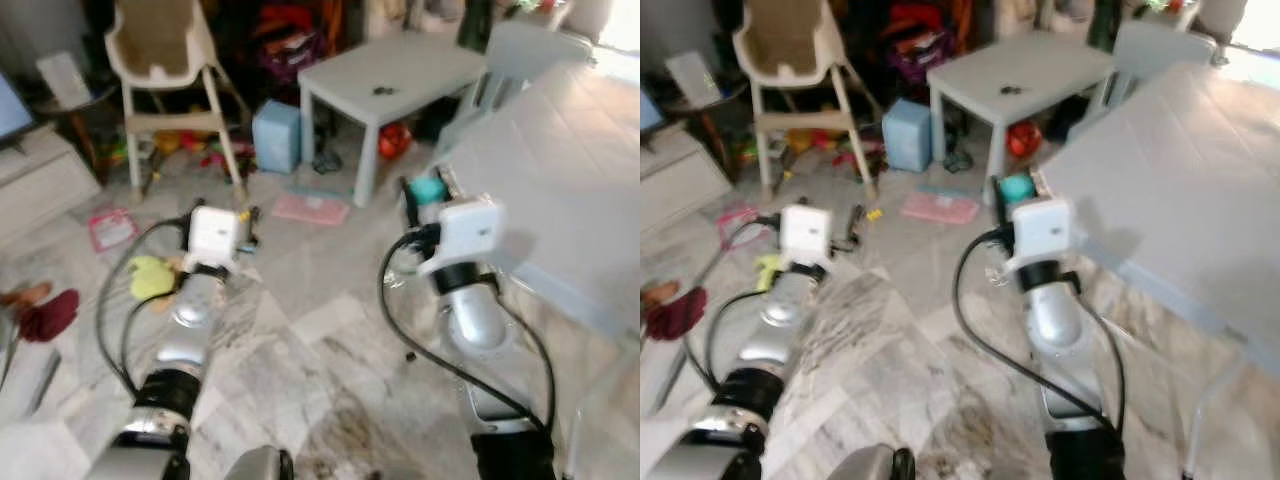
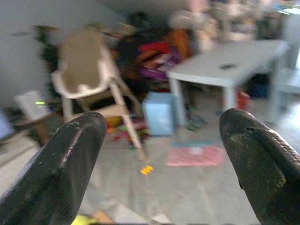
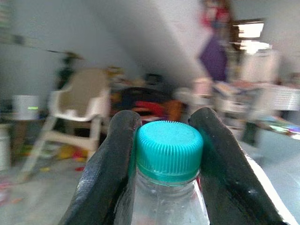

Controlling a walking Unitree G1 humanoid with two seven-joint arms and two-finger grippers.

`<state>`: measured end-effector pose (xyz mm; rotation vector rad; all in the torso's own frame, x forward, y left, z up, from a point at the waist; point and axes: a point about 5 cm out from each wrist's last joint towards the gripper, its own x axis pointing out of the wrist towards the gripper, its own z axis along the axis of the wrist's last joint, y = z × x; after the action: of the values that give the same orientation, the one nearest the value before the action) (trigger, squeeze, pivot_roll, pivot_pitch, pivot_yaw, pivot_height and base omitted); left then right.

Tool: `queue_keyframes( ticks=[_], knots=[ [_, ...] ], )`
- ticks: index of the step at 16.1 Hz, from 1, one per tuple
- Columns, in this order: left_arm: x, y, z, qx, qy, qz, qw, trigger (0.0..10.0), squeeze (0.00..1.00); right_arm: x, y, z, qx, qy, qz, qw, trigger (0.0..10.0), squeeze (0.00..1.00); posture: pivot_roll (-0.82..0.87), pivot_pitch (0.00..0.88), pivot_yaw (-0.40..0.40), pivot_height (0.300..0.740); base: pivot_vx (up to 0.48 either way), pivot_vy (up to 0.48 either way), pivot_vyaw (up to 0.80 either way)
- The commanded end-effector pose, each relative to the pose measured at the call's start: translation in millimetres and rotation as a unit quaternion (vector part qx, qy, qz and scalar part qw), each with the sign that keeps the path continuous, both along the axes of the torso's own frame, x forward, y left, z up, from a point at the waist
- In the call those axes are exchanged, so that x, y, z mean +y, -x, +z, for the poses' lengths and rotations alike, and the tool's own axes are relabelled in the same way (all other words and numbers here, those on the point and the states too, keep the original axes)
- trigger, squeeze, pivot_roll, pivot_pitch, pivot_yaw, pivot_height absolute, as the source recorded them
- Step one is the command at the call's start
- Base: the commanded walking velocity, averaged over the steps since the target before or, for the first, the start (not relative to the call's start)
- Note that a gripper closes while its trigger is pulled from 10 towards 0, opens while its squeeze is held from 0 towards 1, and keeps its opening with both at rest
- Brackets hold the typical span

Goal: Restocking fridge

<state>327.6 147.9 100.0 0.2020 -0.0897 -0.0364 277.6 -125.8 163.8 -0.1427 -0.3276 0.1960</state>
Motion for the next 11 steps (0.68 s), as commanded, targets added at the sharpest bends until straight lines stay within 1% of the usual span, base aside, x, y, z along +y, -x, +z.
queue_keyframes(
  ticks=[1,2,4,5,6,8,9,10,11],
  knots=[
    [-2.1,1.3,8.0,-0.018,0.002,-0.002,1.000,10.0,0.00,-5.1,-6.3,3.5,-0.005,0.003,0.003,1.000,10.0,0.00,-0.11,0.000,0.035,0.740,0.000,0.000,0.80],
    [1.7,1.8,9.3,-0.019,0.004,0.008,1.000,10.0,0.00,-4.0,-10.0,5.7,-0.006,0.009,0.010,1.000,10.0,0.00,-0.10,0.000,0.028,0.740,0.000,0.000,0.80],
    [4.8,5.0,10.7,-0.025,0.008,0.016,1.000,10.0,0.00,-9.2,-12.5,4.2,-0.001,0.021,0.011,1.000,10.0,0.00,-0.09,0.000,0.013,0.740,0.000,0.000,0.80],
    [6.9,9.1,13.2,-0.034,-0.004,0.015,0.999,10.0,0.00,-12.6,-11.3,2.3,0.006,0.013,0.006,1.000,10.0,0.00,-0.08,0.000,0.006,0.740,0.000,0.000,0.80],
    [11.8,16.3,12.8,-0.034,-0.015,0.019,0.999,10.0,0.00,-16.3,-8.2,-7.5,0.026,-0.009,-0.005,1.000,10.0,0.00,-0.06,0.007,0.005,0.740,0.000,0.000,0.80],
    [23.0,22.5,10.7,-0.021,-0.021,0.030,0.999,10.0,0.00,-10.1,-4.4,-12.0,0.033,-0.020,-0.002,0.999,10.0,0.00,-0.04,0.030,0.015,0.740,0.000,0.000,0.80],
    [26.6,27.8,10.0,-0.011,-0.010,0.023,1.000,10.0,0.00,-5.5,-1.2,-12.7,0.034,-0.025,0.002,0.999,10.0,0.00,-0.04,0.032,0.015,0.740,0.000,0.000,0.80],
    [27.0,28.8,9.5,-0.008,-0.007,0.021,1.000,10.0,0.00,-4.8,-0.8,-13.1,0.034,-0.026,0.003,0.999,10.0,0.00,-0.04,0.032,0.015,0.740,0.000,0.000,0.80],
    [28.8,34.7,8.8,-0.009,-0.017,0.018,1.000,10.0,0.00,-3.9,2.5,-11.6,0.030,-0.041,-0.001,0.999,10.0,0.00,-0.03,0.036,0.010,0.740,0.000,0.000,0.80]
  ],
)
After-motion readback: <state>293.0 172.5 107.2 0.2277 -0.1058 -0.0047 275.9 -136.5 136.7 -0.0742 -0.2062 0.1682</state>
